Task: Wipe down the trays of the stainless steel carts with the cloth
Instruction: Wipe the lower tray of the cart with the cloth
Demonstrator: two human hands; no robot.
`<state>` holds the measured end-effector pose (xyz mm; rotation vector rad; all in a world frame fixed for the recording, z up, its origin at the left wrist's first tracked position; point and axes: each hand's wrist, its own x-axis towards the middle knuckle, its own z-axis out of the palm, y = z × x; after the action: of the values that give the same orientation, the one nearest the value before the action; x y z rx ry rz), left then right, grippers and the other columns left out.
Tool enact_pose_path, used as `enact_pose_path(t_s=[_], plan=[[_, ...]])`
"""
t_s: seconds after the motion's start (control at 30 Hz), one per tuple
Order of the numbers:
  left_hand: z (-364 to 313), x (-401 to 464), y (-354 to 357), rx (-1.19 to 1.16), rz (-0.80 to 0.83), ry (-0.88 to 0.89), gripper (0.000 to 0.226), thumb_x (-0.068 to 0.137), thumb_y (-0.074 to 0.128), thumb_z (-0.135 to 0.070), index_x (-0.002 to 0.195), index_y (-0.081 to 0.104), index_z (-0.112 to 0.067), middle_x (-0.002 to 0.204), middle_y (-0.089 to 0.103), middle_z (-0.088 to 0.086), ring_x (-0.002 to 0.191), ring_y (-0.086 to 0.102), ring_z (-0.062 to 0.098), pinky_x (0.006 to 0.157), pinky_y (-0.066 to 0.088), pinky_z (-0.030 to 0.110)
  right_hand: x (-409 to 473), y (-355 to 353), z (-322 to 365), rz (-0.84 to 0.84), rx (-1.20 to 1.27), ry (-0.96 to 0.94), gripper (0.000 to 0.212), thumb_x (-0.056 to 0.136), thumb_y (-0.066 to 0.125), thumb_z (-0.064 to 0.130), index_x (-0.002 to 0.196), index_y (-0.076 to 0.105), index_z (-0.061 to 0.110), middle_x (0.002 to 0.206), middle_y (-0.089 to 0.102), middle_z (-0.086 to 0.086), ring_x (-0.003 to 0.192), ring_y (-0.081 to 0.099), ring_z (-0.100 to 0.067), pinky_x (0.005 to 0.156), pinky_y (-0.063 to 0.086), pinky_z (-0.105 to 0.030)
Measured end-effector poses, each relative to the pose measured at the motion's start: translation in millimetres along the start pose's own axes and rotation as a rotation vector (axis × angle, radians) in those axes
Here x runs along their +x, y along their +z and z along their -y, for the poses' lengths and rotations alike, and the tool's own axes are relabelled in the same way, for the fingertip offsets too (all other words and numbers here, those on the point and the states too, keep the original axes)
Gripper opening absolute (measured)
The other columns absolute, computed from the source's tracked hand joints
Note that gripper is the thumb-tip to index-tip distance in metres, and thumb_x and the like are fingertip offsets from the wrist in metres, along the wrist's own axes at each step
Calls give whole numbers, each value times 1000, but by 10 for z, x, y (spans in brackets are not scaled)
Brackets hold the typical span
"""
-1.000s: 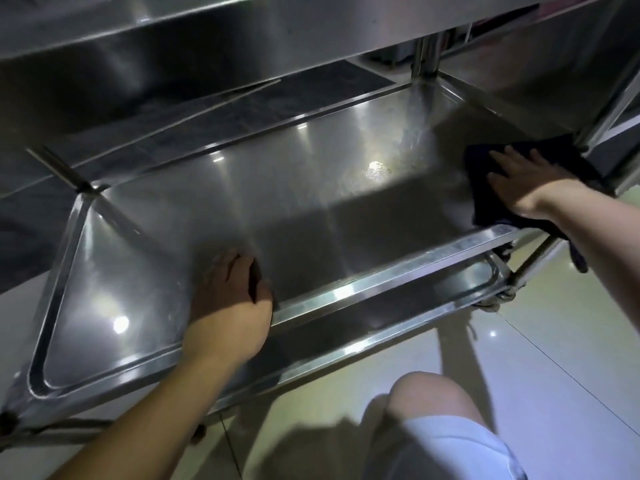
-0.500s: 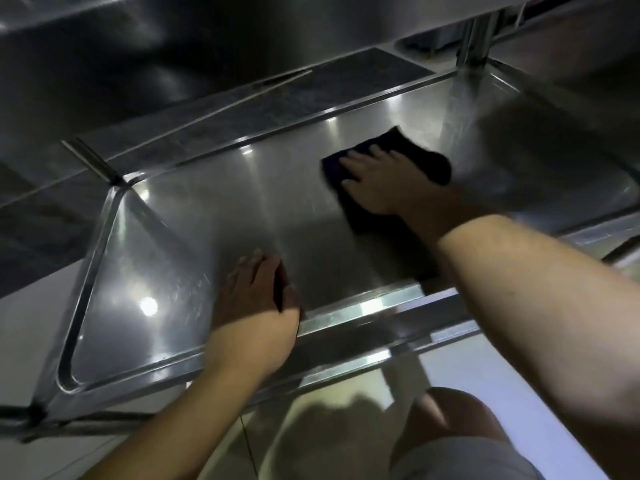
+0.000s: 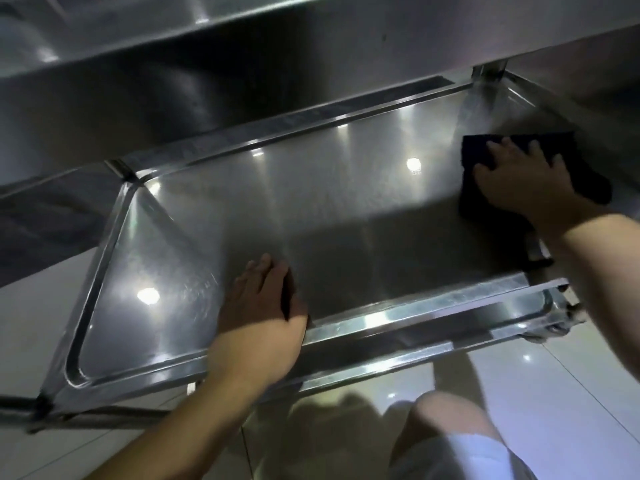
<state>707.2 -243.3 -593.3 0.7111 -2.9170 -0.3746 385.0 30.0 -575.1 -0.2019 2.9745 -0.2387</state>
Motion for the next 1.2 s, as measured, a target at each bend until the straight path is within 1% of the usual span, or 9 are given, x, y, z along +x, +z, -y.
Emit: enact_pose_path(t_s=[0.13, 0.23, 0.37, 0.43, 0.53, 0.77, 1.0, 1.1, 1.2], plan=[[-15, 22, -8, 15, -2, -2, 81, 86, 19, -61, 156, 43, -27, 167, 34, -2, 155, 28, 19, 127, 20, 34, 249, -8, 507, 27, 25, -4, 69, 102, 23, 53, 164, 10, 27, 173, 1, 6, 158, -3, -34, 126, -1, -56], [-20, 26, -9, 34, -3, 8, 77, 89, 22, -59, 155, 44, -27, 166, 36, -1, 154, 29, 19, 126, 18, 33, 203, 122, 1212, 59, -20, -249, 68, 103, 22, 54, 164, 9, 29, 173, 1, 5, 158, -1, -33, 126, 1, -55], [1, 3, 1, 40, -73, 43, 60, 93, 34, -45, 141, 58, -17, 151, 55, 8, 143, 46, 27, 120, 31, 38, -339, 364, 2073, 116, -84, -620, 65, 105, 20, 57, 164, 5, 35, 172, 0, 11, 159, -2, -25, 125, 0, -49], [12, -9, 2, 45, -79, 57, 56, 93, 36, -40, 137, 60, -14, 146, 57, 11, 139, 49, 30, 118, 35, 41, -703, 484, 2186, 117, -109, -756, 65, 105, 18, 58, 164, 4, 35, 172, -1, 12, 159, -3, -22, 126, -1, -48], [27, -22, 5, 46, -75, 58, 58, 92, 35, -38, 137, 60, -11, 147, 57, 13, 139, 48, 32, 118, 34, 42, -1106, 519, 1991, 119, -100, -797, 65, 105, 19, 58, 164, 3, 36, 171, 0, 14, 159, -4, -19, 127, -2, -47], [20, -30, -50, 42, -20, 51, 67, 92, 29, -46, 147, 51, -17, 158, 45, 9, 146, 39, 29, 121, 32, 42, -1425, 276, 812, 166, -100, -602, 70, 99, 23, 69, 161, -2, 47, 166, -11, 25, 157, -11, -10, 127, -5, -42], [8, -21, -52, 44, -2, 54, 59, 95, 38, -43, 148, 50, -18, 159, 45, 10, 147, 40, 32, 120, 37, 47, -513, -133, -759, 96, -61, -27, 70, 101, 26, 68, 163, 4, 42, 170, -5, 17, 159, -3, -21, 127, 3, -49], [5, -20, -38, 52, 6, 54, 56, 97, 42, -42, 148, 49, -19, 159, 45, 10, 147, 39, 32, 120, 37, 49, -289, -188, -919, 46, 2, 156, 71, 102, 30, 64, 164, 10, 35, 172, 0, 13, 158, -4, -28, 126, -1, -51], [-21, -13, -30, 54, -6, 44, 67, 92, 32, -51, 147, 52, -18, 159, 45, 10, 147, 39, 32, 119, 37, 48, -182, -120, -615, 10, 19, 105, 72, 102, 32, 62, 164, 14, 30, 172, 6, 8, 158, 2, -34, 125, 4, -55]])
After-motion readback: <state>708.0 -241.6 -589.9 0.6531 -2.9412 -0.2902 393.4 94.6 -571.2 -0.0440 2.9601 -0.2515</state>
